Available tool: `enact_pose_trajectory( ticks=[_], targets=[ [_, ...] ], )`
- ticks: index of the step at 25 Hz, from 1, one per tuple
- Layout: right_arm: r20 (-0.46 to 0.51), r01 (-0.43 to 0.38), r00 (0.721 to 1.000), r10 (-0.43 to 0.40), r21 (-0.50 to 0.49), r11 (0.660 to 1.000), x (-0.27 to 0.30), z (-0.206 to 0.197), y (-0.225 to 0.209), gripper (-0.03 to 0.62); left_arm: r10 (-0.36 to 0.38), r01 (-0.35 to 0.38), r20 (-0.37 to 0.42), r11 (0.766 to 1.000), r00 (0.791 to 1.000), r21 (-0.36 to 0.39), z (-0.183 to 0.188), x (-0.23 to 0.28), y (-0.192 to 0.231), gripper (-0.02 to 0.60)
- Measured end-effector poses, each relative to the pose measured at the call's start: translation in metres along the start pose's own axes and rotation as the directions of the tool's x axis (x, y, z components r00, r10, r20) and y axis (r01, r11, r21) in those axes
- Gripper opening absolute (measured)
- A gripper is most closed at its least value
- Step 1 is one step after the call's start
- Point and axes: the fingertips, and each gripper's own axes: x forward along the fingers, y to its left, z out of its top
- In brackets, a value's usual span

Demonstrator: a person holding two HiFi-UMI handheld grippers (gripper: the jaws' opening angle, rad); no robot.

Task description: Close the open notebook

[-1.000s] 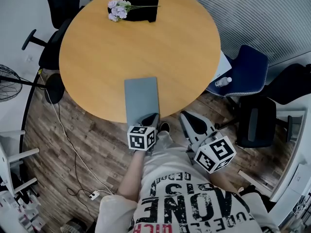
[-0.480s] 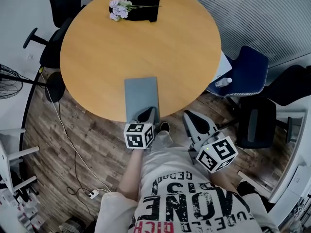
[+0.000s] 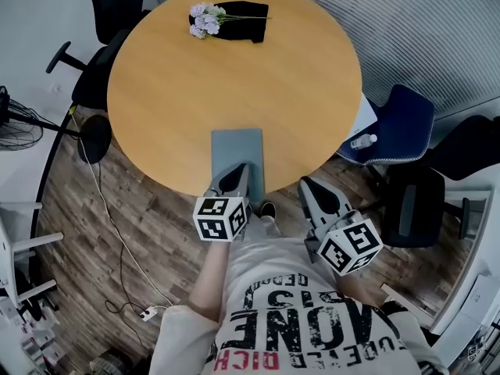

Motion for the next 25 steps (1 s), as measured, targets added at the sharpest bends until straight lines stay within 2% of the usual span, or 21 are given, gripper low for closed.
enact_pose_trajectory(
  ticks=[4,13,17,25],
  targets=[
    [0.007,0.004,1.000,-0.003,-0.012,1.000,0.009,0.006,0.009,0.012,-0.020,0.020,0.063,1.000,0.998,0.000,0.031,-0.010,0.003,0.011],
    [0.026,0.026,0.999,-0.025,-0.024,0.999,0.031,0.025,0.027,0.012,-0.037,0.033,0.145,0.999,0.989,0.025,0.083,-0.037,0.018,0.011],
    [0.035,0.027,0.999,-0.026,-0.029,0.999,0.037,0.033,0.032,0.012,-0.034,0.030,0.181,0.999,0.983,0.023,0.102,-0.047,0.025,0.011],
    [0.081,0.018,0.997,-0.014,-0.044,0.999,0.052,0.050,0.044,0.012,-0.045,0.030,0.252,0.997,0.967,0.066,0.135,-0.069,0.028,0.011]
  ],
)
